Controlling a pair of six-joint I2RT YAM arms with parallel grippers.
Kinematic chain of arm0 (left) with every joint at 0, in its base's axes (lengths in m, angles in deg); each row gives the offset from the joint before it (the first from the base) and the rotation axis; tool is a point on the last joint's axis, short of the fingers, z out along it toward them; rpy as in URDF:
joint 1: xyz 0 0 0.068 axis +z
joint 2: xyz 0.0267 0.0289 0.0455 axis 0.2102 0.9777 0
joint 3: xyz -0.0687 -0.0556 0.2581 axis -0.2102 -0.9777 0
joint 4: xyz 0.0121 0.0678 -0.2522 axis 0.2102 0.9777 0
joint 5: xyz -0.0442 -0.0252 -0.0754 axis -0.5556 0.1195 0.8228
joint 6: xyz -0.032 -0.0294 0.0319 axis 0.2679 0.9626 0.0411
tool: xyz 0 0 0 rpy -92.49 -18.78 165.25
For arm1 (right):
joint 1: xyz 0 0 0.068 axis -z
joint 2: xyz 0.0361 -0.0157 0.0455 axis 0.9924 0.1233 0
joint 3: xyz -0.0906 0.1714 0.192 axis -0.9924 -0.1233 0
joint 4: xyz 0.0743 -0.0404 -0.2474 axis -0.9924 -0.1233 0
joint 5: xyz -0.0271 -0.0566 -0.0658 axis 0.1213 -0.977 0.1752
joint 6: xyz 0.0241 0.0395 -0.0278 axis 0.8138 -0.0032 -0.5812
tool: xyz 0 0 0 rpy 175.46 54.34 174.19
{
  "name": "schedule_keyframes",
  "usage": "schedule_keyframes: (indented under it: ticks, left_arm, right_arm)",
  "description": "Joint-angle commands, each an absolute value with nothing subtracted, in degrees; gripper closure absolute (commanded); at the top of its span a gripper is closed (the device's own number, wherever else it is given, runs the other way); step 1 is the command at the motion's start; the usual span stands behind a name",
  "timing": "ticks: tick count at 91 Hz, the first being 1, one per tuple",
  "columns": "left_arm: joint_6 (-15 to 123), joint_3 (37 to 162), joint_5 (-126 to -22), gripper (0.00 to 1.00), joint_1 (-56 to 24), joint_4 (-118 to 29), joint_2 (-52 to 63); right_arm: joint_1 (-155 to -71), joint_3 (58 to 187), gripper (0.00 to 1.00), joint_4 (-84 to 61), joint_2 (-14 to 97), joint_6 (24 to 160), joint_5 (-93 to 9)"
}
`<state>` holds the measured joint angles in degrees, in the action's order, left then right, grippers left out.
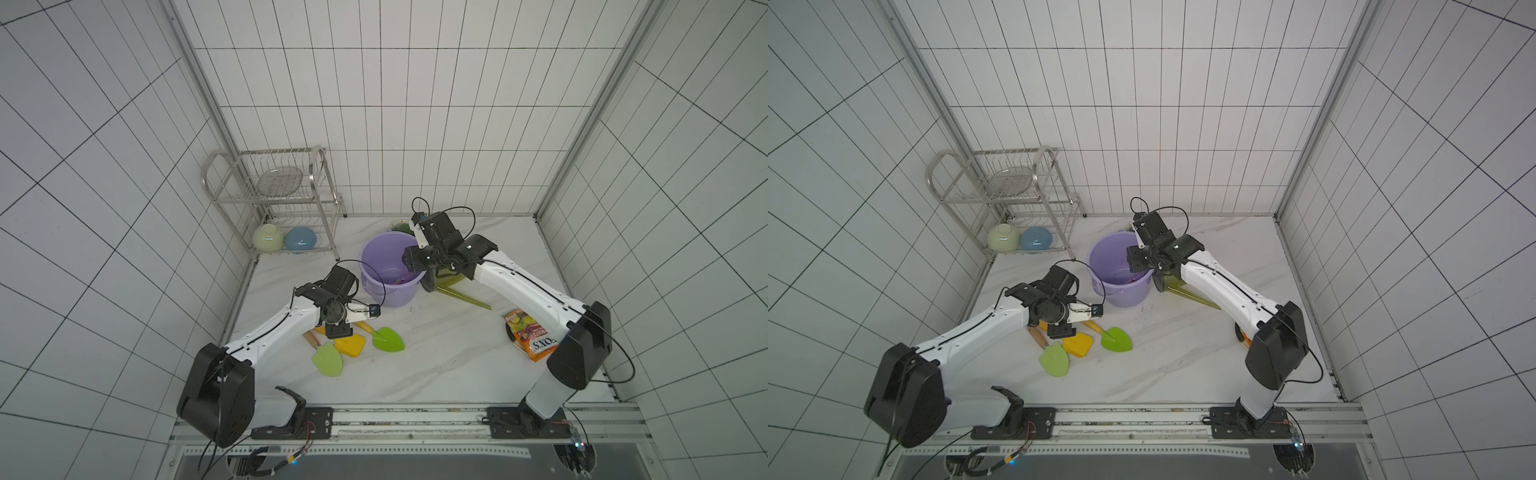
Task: Organize the gardening tools
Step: Place the gardening tool in the container, then pick up the gardening tool from the center of the board.
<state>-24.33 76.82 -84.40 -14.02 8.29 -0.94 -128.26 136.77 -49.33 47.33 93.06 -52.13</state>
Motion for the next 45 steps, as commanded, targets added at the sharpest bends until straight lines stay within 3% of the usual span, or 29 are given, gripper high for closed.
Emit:
schedule_keyframes:
  ticks: [1, 45]
  left_arm:
    - [-29.45, 76.93, -85.03, 0.35, -14.32, 6.25, 0.13]
    - [-37.98, 70.31, -88.38, 0.4, -16.17, -7.34, 1.15]
  right_arm:
    - [-127.81, 133.22, 0.4, -49.94, 41.72, 93.28, -48.71]
    - [-127.76, 111.15, 0.23, -38.7, 20.63, 96.62, -36.07]
